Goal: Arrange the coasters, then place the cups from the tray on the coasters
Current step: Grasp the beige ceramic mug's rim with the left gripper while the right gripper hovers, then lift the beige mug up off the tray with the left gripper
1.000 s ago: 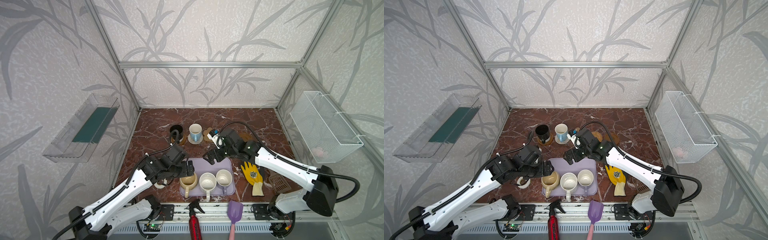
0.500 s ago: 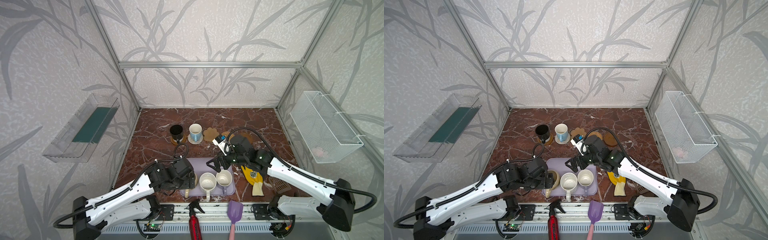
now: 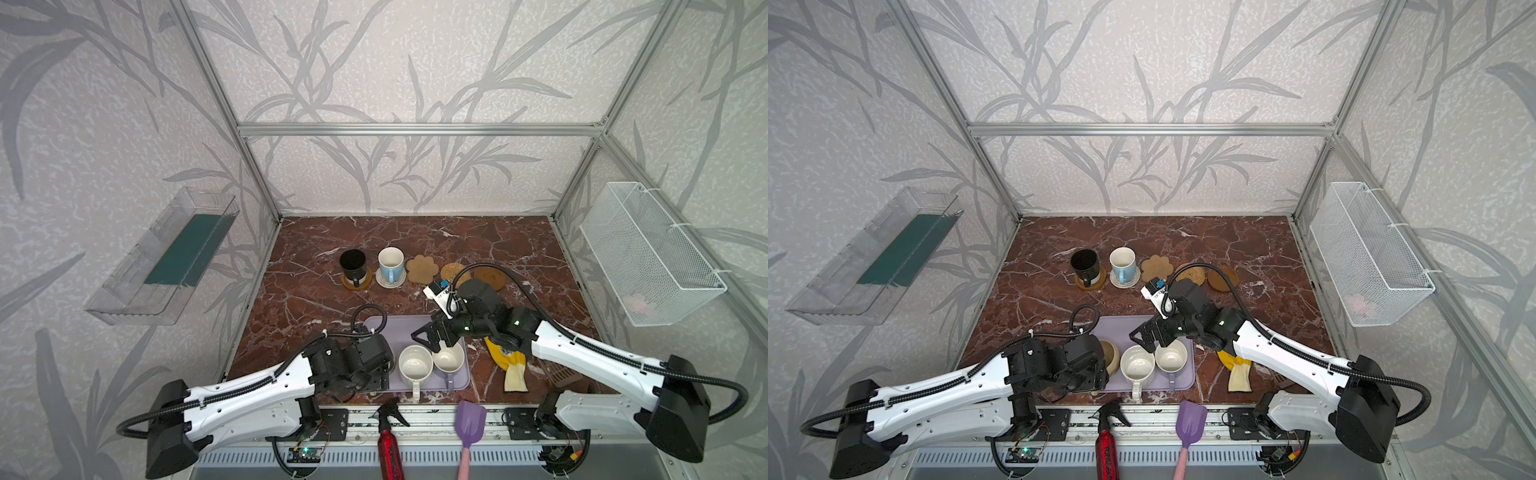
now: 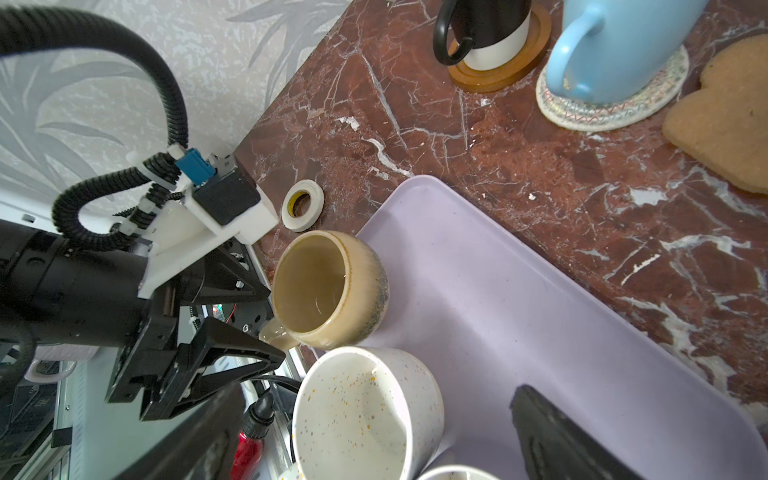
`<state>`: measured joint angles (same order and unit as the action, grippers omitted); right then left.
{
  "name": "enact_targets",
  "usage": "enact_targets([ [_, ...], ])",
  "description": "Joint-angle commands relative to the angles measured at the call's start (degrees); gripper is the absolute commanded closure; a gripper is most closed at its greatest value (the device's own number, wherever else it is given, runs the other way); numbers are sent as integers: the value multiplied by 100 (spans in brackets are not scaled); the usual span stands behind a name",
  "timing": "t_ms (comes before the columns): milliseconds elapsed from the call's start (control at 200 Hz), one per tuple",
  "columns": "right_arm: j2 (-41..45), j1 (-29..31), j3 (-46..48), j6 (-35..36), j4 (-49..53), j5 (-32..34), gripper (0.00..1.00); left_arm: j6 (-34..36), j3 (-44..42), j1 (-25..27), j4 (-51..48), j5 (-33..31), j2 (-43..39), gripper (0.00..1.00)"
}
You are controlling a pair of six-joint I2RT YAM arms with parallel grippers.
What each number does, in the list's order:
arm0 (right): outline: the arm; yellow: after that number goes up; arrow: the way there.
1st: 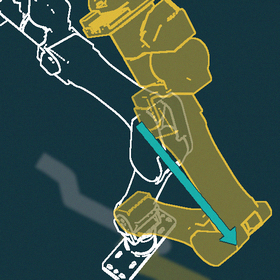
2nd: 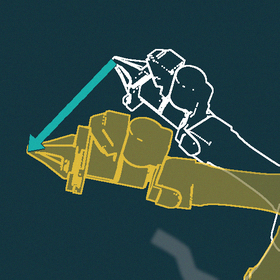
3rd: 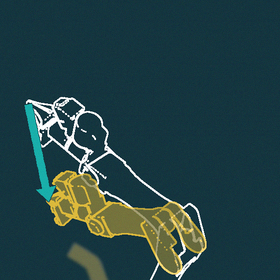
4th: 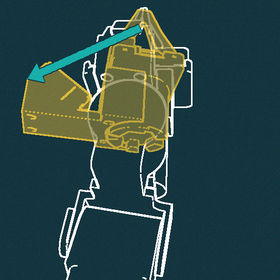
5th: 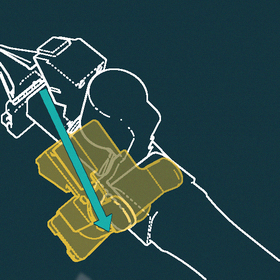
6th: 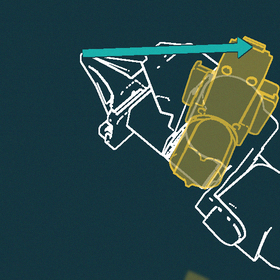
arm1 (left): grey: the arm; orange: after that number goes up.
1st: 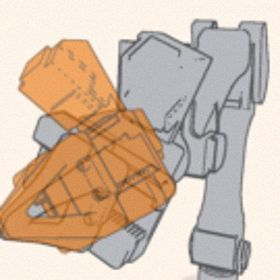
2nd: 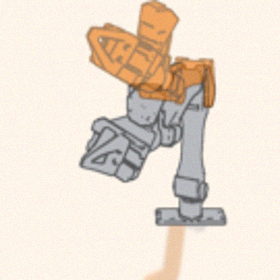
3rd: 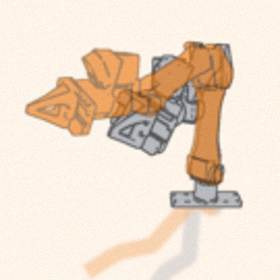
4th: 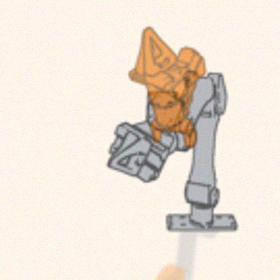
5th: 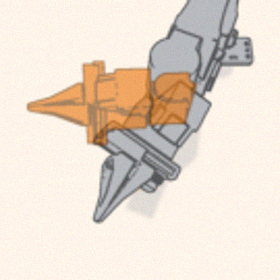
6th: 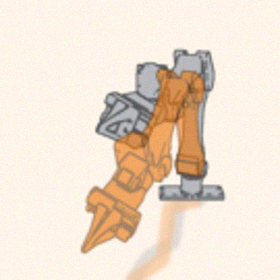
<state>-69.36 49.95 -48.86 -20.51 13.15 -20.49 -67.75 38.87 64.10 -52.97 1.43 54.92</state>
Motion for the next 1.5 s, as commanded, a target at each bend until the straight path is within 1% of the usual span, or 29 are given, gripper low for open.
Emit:
enact_targets([
  [0,141,63,10,-107,-176,48,1,-186,-128,76,208,-81,127,20],
  [110,227,102,33,-118,-150,174,1,-118,-99,118,92,-212,287,26],
  [320,308,146,135,-207,-240,245,1,-116,-143,199,195,-416,443,41],
  [455,312,163,166,-265,-302,263,1,-100,-152,278,213,-530,644,43],
  [520,309,178,183,-272,-328,286,1,-82,-137,304,191,-622,724,49],
  [635,309,189,210,-300,-372,325,1,-90,-143,360,218,-747,799,52],
  [785,266,199,254,-319,-410,335,1,-94,-161,395,339,-818,852,66],
  [1225,221,242,263,-362,-435,352,1,-37,-129,437,331,-1066,1149,68],
  [1330,204,260,262,-357,-444,326,1,-45,-226,437,464,-1025,1120,72],
  [1380,204,260,280,-366,-461,333,1,-54,-254,437,481,-1022,1123,77],
  [1495,213,260,380,-407,-602,370,1,-63,-308,439,505,-1044,1106,78],
])
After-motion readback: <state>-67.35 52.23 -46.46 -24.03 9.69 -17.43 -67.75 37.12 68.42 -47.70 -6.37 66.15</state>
